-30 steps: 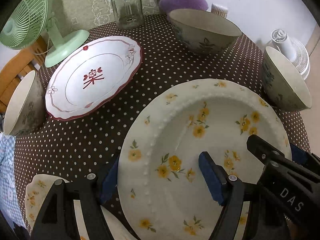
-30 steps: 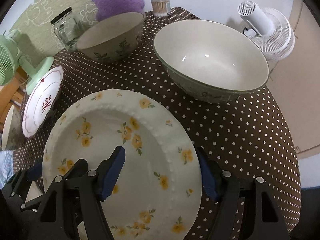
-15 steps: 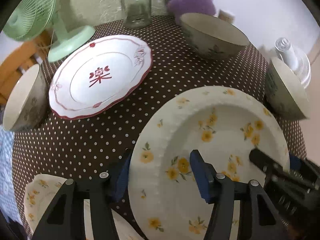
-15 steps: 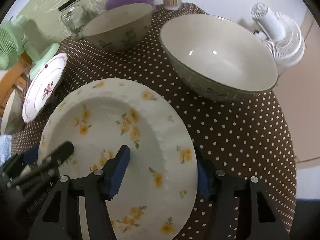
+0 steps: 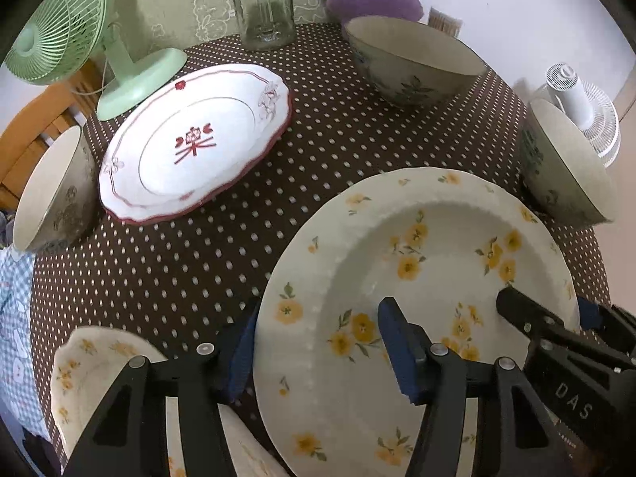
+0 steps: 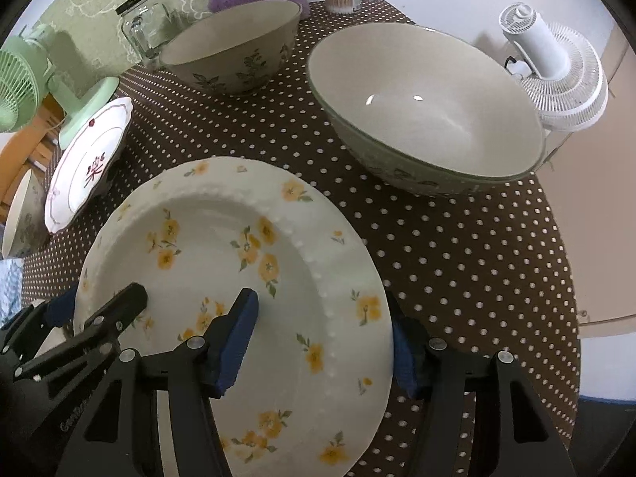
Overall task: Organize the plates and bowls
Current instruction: 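Carry the beaded-rim plate over the other yellow-flower plate with the right tool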
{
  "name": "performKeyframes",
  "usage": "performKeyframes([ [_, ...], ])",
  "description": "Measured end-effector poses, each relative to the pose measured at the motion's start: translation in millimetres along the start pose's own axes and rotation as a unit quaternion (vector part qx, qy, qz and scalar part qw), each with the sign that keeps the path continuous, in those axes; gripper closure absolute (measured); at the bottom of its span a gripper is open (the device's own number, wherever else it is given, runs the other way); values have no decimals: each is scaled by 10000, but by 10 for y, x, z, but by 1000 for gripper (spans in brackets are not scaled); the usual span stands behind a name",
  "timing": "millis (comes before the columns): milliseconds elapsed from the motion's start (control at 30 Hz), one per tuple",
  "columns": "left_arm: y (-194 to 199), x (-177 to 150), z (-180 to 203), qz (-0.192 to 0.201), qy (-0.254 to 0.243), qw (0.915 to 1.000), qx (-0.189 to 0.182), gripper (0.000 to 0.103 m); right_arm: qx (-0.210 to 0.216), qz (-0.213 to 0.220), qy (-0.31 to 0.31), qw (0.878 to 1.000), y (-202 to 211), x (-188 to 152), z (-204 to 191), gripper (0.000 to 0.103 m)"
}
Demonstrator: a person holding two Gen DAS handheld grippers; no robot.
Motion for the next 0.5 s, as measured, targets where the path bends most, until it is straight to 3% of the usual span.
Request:
performKeyframes([
  [500, 376, -387, -13, 35, 322, 9994, -112, 45, 16, -54, 293, 9996, 315, -272, 44, 39],
])
Point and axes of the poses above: each gripper's, at about its wrist camera, not at the fingertips, and y roughly against the way its jaws point, z to its right, x to its top, the point moved 1 cm from there along -y, roughly the way its jaws point, and after that the axes turned 8 degrees about -y, right-handed, at the moved point
